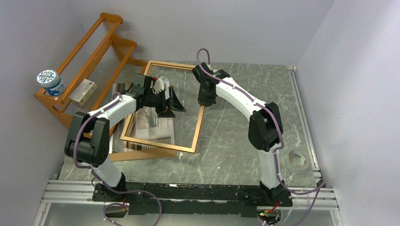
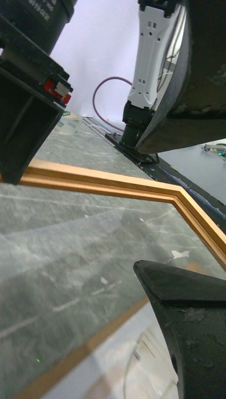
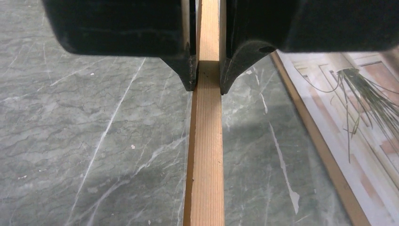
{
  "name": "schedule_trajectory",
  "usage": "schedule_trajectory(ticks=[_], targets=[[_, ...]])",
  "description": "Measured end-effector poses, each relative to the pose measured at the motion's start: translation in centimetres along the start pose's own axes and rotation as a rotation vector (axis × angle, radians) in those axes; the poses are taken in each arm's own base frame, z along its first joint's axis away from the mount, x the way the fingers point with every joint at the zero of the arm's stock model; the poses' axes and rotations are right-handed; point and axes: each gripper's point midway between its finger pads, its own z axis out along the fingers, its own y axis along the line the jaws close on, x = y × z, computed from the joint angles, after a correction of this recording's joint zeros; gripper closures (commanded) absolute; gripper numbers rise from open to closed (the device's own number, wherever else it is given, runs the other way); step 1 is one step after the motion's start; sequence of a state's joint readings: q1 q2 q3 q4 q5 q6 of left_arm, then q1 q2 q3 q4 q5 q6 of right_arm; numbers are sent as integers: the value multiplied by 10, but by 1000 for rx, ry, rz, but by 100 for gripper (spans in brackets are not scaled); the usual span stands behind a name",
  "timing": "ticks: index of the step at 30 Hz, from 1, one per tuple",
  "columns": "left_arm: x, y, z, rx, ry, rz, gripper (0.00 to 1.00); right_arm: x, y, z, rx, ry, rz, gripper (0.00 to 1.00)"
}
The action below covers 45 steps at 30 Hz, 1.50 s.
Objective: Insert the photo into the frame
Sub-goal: Pick up the photo frame item from the photo frame.
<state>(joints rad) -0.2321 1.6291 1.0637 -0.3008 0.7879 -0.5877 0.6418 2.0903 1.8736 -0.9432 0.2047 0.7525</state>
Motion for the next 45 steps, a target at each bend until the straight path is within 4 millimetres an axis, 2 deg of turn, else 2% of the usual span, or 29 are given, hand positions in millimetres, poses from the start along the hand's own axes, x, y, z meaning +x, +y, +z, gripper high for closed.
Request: schedule_trajectory(ticks=[7,15,20,24,29,33,37,40,45], targets=[[20,-29,18,118,51,104,14,-6,4,-11,-12,-3,9,99],[52,-40,28,219,130,159,20,-16,17,-25,-67,-8,47,99],[65,-51,28,283,158,189,33,-16,23,-28,-92,3,69,100],[67,-57,27,311,164,206,42,-14,25,-28,-101,14,78,100],[70,-57,31,313,185,217,43,-10,22,-26,-99,32,89,100],[74,-52,41,287,214,220,39,-7,17,-23,-94,50,97,100],[73,-43,51,227,227,227,35,-5,23,-20,-117,61,133,100],[68,-35,57,171,224,229,49,-4,27,-19,-135,65,153,100],[68,-27,58,121,230,221,80,-2,28,-17,-153,70,161,97]])
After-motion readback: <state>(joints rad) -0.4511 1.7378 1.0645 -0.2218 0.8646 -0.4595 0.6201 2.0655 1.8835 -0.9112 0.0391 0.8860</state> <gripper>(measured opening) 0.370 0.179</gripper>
